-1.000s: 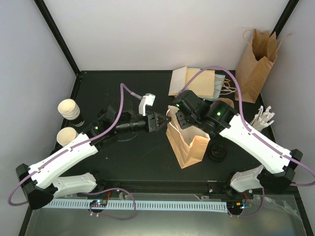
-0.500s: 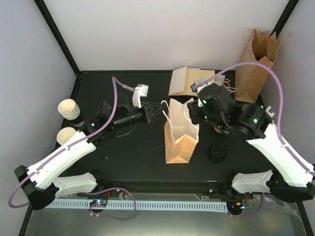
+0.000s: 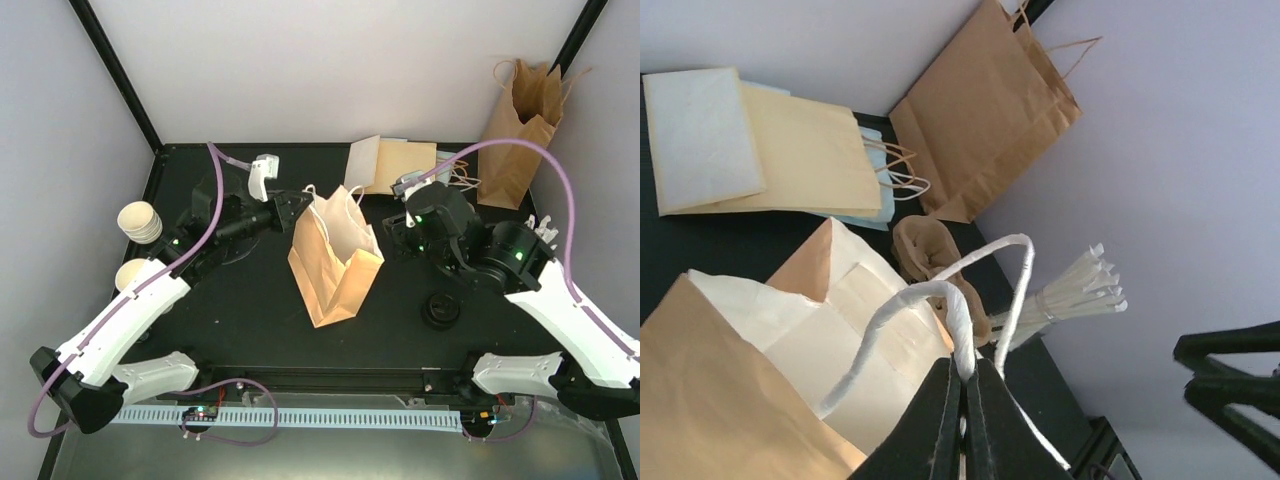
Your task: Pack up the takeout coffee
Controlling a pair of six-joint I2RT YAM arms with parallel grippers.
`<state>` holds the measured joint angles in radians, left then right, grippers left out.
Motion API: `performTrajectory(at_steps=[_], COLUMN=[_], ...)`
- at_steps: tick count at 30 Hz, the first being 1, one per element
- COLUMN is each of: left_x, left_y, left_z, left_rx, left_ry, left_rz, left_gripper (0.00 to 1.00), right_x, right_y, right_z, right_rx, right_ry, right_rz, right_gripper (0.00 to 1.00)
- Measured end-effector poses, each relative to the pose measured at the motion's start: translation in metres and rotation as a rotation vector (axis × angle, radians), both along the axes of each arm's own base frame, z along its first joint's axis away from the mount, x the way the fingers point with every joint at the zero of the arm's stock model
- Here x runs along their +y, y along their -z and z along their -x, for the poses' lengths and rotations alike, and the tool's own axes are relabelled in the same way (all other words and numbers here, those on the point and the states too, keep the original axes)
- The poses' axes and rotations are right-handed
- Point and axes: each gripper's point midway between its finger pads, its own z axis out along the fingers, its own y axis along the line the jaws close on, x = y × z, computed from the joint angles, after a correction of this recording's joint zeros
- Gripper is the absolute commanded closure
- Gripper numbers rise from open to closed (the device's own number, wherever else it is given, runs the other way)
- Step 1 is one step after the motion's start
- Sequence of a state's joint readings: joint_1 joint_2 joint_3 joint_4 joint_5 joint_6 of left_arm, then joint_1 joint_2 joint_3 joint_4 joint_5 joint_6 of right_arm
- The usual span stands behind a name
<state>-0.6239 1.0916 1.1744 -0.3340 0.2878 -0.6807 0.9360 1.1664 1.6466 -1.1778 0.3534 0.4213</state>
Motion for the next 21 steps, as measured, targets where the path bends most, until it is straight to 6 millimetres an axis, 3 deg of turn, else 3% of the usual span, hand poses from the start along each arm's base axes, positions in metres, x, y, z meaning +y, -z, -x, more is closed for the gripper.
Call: performTrajectory(at_steps=[7, 15, 21], left_x=[0.012, 0.024, 0.038], left_y=[0.006, 0.019, 0.019], left_z=[-0.008, -0.024, -0.035], left_rx=[0.008, 0.039, 0.029], left_ry=[-0.004, -0.012, -0.035], left_rz=[-0.018, -0.039, -0.057], left_gripper=[0.98, 0.98, 0.96], right_x=[0.013, 0.028, 0.037], right_y=[0.034, 0.037, 0.051], right_z=[-0.004, -0.011, -0.019], right_rx=[0.041, 0.029, 0.052], right_ry=[-0.022, -0.034, -0.028], right_rz=[0.025, -0.008, 0.021], right_gripper=[0.68, 0.68, 0.68])
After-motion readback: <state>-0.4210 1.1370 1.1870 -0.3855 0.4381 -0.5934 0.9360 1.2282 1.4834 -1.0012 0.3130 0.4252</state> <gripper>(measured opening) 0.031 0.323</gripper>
